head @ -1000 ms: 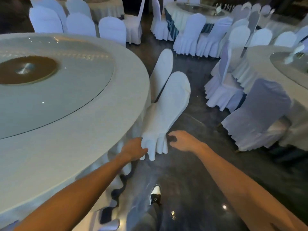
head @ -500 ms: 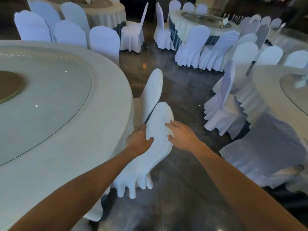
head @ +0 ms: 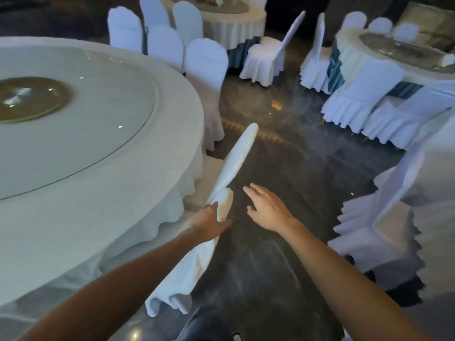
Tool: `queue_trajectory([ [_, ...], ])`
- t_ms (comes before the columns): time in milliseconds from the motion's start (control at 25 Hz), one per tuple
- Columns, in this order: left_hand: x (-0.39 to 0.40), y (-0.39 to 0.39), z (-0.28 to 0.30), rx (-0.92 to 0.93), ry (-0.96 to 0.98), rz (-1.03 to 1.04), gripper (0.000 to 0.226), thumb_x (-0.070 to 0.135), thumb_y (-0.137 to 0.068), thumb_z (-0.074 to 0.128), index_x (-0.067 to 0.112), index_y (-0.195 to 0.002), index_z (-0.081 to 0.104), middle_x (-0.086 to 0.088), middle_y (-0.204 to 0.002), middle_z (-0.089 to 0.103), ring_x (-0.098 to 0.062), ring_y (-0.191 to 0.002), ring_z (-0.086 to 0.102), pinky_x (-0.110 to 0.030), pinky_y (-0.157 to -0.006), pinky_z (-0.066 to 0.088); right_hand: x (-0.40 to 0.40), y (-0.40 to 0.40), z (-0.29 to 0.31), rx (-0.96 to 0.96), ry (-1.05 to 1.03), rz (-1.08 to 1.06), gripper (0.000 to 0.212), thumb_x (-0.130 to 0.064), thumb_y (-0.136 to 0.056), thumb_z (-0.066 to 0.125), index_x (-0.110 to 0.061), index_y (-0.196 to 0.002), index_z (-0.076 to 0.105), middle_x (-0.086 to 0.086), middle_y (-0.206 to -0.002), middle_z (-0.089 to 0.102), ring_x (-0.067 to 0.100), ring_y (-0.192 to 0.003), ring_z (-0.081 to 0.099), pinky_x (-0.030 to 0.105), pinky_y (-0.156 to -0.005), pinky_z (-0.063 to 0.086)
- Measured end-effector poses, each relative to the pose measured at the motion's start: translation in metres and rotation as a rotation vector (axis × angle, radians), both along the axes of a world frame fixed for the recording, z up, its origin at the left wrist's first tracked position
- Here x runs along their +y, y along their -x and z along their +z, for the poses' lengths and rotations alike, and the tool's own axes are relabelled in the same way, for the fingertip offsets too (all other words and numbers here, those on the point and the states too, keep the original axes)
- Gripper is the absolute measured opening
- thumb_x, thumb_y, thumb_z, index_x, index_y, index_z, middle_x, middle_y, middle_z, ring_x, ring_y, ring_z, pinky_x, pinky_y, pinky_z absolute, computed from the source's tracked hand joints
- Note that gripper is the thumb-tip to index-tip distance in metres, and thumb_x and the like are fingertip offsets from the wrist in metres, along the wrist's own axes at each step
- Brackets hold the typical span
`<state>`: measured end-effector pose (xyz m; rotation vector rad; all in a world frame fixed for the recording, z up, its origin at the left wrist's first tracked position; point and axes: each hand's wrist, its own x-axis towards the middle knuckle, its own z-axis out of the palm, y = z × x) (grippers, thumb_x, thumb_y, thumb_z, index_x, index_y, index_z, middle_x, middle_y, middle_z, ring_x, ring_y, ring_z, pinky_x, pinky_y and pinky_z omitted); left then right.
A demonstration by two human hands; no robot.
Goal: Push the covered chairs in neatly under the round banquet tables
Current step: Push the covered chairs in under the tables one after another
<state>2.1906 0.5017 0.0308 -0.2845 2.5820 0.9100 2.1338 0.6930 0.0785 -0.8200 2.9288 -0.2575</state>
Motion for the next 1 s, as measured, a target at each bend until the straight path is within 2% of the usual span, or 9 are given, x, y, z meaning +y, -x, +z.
queue_trajectory([
  [80, 0.01, 0.021, -0.011, -0.021, 0.002, 0.058, 0.069, 0.069, -0.072, 0.061, 0.036, -0.131, 0.047, 0.006, -0.127, 0.061, -0.02, -0.105, 0.062, -0.034, -0.082, 0.057, 0.013, 0.04, -0.006, -0.023, -0.01, 0.049, 0.062, -0.019, -0.091, 0.059, -0.009, -0.148, 0.035, 0.013, -0.152, 0.037, 0.026, -0.139, 0.036, 0.036, -0.112, 0.033],
  [160, 0.018, 0.038, -0.014, -0.052, 0.034, 0.112, 0.062, 0.063, -0.07, 0.067, 0.034, -0.123, 0.052, 0.006, -0.114, 0.064, -0.014, -0.092, 0.062, -0.025, -0.067, 0.051, 0.02, 0.078, -0.017, -0.028, -0.035, 0.109, 0.065, -0.021, -0.092, 0.059, -0.01, -0.15, 0.033, 0.012, -0.155, 0.034, 0.025, -0.142, 0.033, 0.035, -0.115, 0.031],
  [280, 0.028, 0.066, -0.029, -0.134, 0.114, 0.15, 0.056, 0.049, -0.076, 0.071, 0.022, -0.122, 0.056, 0.001, -0.106, 0.065, -0.015, -0.086, 0.061, -0.021, -0.06, 0.041, 0.022, 0.138, -0.033, -0.043, -0.082, 0.21, 0.065, -0.023, -0.093, 0.059, -0.011, -0.15, 0.031, 0.011, -0.156, 0.034, 0.024, -0.142, 0.032, 0.037, -0.117, 0.029],
  [440, 0.039, 0.12, -0.059, -0.206, 0.183, 0.203, 0.033, 0.032, -0.087, 0.059, 0.011, -0.113, 0.062, -0.008, -0.107, 0.068, -0.025, -0.094, 0.065, -0.028, -0.071, 0.049, 0.015, 0.22, -0.053, -0.022, -0.19, 0.365, 0.065, -0.022, -0.092, 0.06, -0.014, -0.149, 0.031, 0.007, -0.154, 0.035, 0.023, -0.143, 0.03, 0.043, -0.117, 0.027],
  [560, 0.047, 0.147, -0.057, -0.181, 0.268, 0.229, 0.026, 0.032, -0.098, 0.046, 0.012, -0.093, 0.061, -0.008, -0.102, 0.07, -0.026, -0.094, 0.068, -0.031, -0.077, 0.051, 0.008, 0.274, -0.068, -0.025, -0.272, 0.473, 0.065, -0.017, -0.091, 0.06, -0.015, -0.149, 0.032, 0.008, -0.155, 0.033, 0.025, -0.144, 0.027, 0.048, -0.119, 0.018],
  [680, 0.051, 0.158, -0.048, -0.175, 0.299, 0.324, 0.026, 0.037, -0.094, 0.047, 0.014, -0.089, 0.057, -0.009, -0.101, 0.07, -0.028, -0.093, 0.067, -0.032, -0.08, 0.051, -0.009, 0.317, -0.076, -0.008, -0.374, 0.588, 0.064, -0.011, -0.086, 0.06, -0.014, -0.146, 0.037, 0.009, -0.151, 0.037, 0.026, -0.141, 0.03, 0.049, -0.119, 0.016],
  [800, 0.056, 0.162, -0.04, -0.206, 0.309, 0.385, 0.021, 0.036, -0.094, 0.046, 0.021, -0.079, 0.049, -0.014, -0.102, 0.07, -0.032, -0.093, 0.066, -0.031, -0.075, 0.045, -0.027, 0.345, -0.094, 0.006, -0.498, 0.729, 0.056, -0.012, -0.08, 0.058, -0.017, -0.134, 0.047, 0.006, -0.138, 0.048, 0.026, -0.132, 0.04, 0.052, -0.113, 0.022],
  [880, 0.061, 0.165, -0.04, -0.215, 0.307, 0.475, 0.031, 0.034, -0.093, 0.046, 0.017, -0.066, 0.044, -0.014, -0.099, 0.07, -0.034, -0.09, 0.066, -0.029, -0.067, 0.038, -0.038, 0.36, -0.105, 0.024, -0.581, 0.828, 0.048, -0.015, -0.078, 0.057, -0.02, -0.126, 0.05, 0.001, -0.127, 0.055, 0.025, -0.123, 0.046, 0.047, -0.106, 0.027],
  [1000, 0.067, 0.168, -0.043, -0.239, 0.34, 0.565, 0.034, 0.035, -0.088, 0.047, 0.018, -0.06, 0.036, -0.01, -0.092, 0.071, -0.031, -0.082, 0.066, -0.028, -0.065, 0.035, -0.044, 0.373, -0.117, 0.017, -0.652, 0.927, 0.046, -0.023, -0.085, 0.058, -0.021, -0.13, 0.048, 0.003, -0.128, 0.056, 0.027, -0.119, 0.05, 0.044, -0.1, 0.034],
])
